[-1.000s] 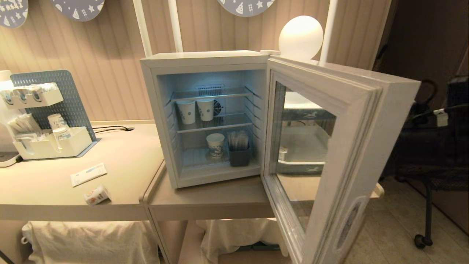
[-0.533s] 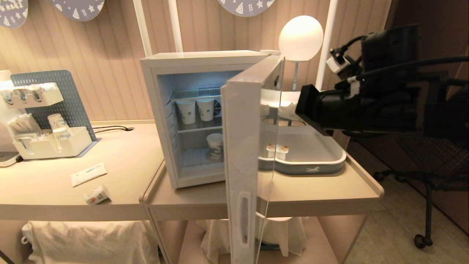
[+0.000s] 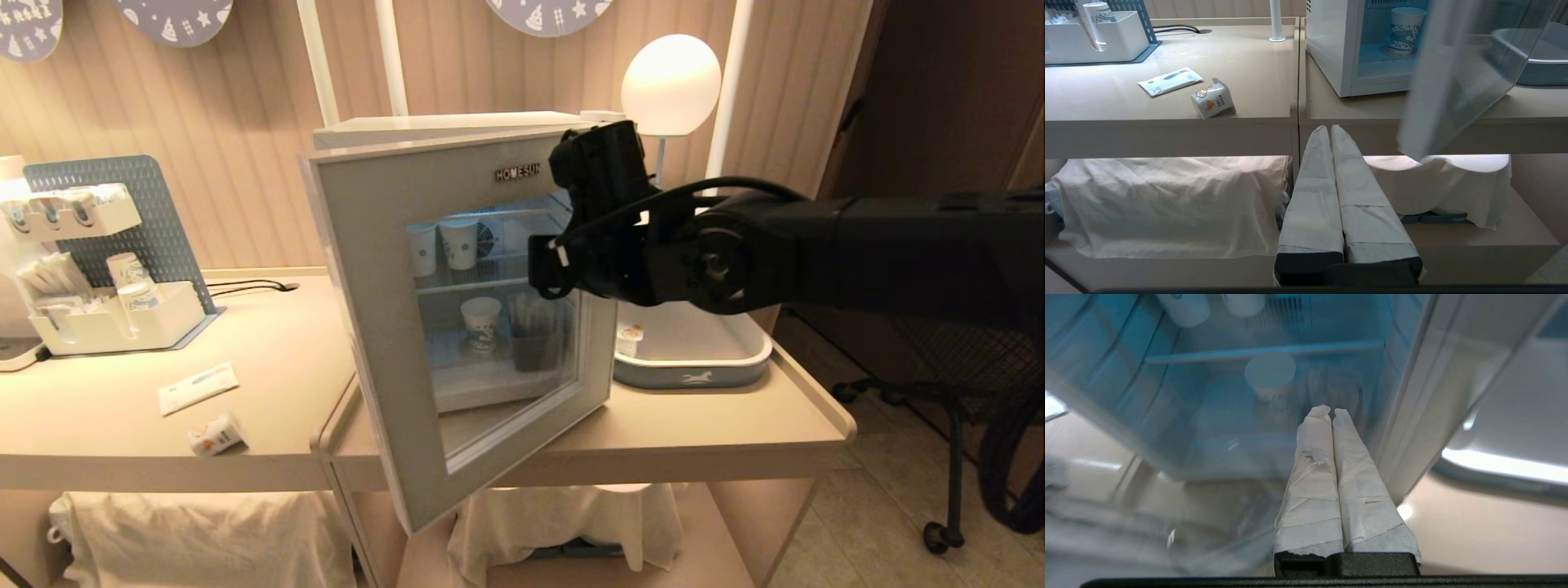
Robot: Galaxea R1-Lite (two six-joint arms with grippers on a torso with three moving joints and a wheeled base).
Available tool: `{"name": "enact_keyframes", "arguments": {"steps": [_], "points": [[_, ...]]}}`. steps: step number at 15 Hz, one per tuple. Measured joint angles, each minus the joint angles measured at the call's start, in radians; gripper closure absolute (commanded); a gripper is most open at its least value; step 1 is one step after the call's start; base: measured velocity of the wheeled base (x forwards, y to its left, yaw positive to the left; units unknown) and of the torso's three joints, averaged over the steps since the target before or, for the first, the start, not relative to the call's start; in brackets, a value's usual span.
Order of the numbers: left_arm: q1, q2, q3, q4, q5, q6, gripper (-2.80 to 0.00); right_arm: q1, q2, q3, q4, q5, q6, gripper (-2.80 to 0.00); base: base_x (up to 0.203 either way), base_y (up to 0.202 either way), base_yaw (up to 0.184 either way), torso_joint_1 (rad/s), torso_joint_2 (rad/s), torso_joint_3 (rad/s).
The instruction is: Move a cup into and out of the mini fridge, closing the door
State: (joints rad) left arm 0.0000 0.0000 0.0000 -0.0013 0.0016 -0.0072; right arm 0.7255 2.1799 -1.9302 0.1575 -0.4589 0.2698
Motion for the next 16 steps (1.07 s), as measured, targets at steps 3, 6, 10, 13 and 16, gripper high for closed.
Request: {"name": "enact_keyframes", "arguments": {"steps": [3,6,10,13,16], "points": [[0.0,0.0,0.0,0.0,0.0,0.0,0.0,0.003,0.046,-0.009,-0.135,-0.06,-0.083,0.0,0.0,0.0,0.0,0.0,0.0,0.0],[0.0,0.0,0.0,0.0,-0.001,0.0,0.0,0.005,0.053,-0.01,-0.154,-0.063,-0.106,0.0,0.0,0.0,0.0,0.0,0.0,0.0],[0.0,0.0,0.0,0.0,0.0,0.0,0.0,0.003,0.005,0.006,-0.145,-0.095,-0.106,0.0,0.0,0.0,0.0,0.0,0.0,0.0],[0.0,0.0,0.0,0.0,0.0,0.0,0.0,-0.009,-0.15,0.123,-0.14,-0.197,-0.119,0.0,0.0,0.0,0.0,0.0,0.0,0.0],[0.0,0.0,0.0,0.0,0.0,0.0,0.0,-0.085,-0.438,0.329,-0.139,-0.336,-0.169,0.0,0.0,0.0,0.0,0.0,0.0,0.0]]}}
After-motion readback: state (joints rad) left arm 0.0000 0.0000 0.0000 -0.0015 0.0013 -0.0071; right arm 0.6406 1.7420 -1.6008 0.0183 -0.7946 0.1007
